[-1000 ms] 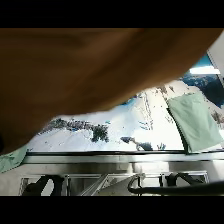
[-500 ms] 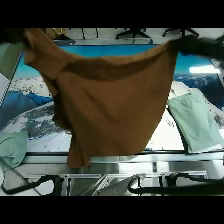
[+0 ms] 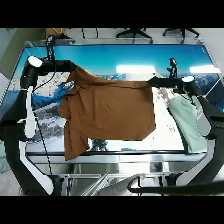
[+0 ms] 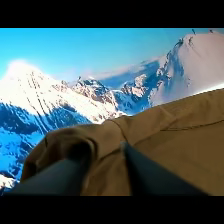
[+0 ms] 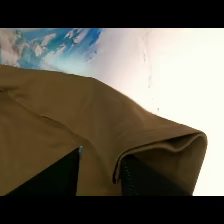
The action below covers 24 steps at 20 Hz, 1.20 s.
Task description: Fold the shirts.
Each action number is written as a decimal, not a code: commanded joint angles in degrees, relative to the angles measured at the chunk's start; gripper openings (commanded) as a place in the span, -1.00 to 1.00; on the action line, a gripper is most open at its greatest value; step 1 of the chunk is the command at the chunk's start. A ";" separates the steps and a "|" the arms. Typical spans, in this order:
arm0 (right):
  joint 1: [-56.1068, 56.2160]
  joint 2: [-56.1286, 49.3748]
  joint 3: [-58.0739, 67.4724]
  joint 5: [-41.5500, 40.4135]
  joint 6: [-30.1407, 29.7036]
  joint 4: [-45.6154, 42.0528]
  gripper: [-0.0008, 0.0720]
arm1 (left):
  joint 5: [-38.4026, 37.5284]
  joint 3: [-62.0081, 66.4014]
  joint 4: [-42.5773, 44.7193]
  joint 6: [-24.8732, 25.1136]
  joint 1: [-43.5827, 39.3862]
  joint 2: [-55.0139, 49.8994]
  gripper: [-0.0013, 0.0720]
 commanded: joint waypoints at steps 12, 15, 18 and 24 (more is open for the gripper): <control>-14.58 17.81 -15.30 26.80 15.32 -19.08 0.18 | -29.66 -29.73 0.98 -4.59 25.22 20.33 0.83; -14.27 18.47 -24.15 26.64 15.13 -18.43 0.28 | -28.41 -42.51 1.01 -1.42 26.60 21.20 0.83; -13.99 18.47 -28.57 26.71 14.51 -17.33 0.28 | -25.51 -50.21 2.32 1.01 26.47 21.20 0.83; -11.63 18.45 -29.11 27.54 14.71 -20.48 0.29 | -21.75 -59.21 1.90 4.76 25.64 21.20 0.83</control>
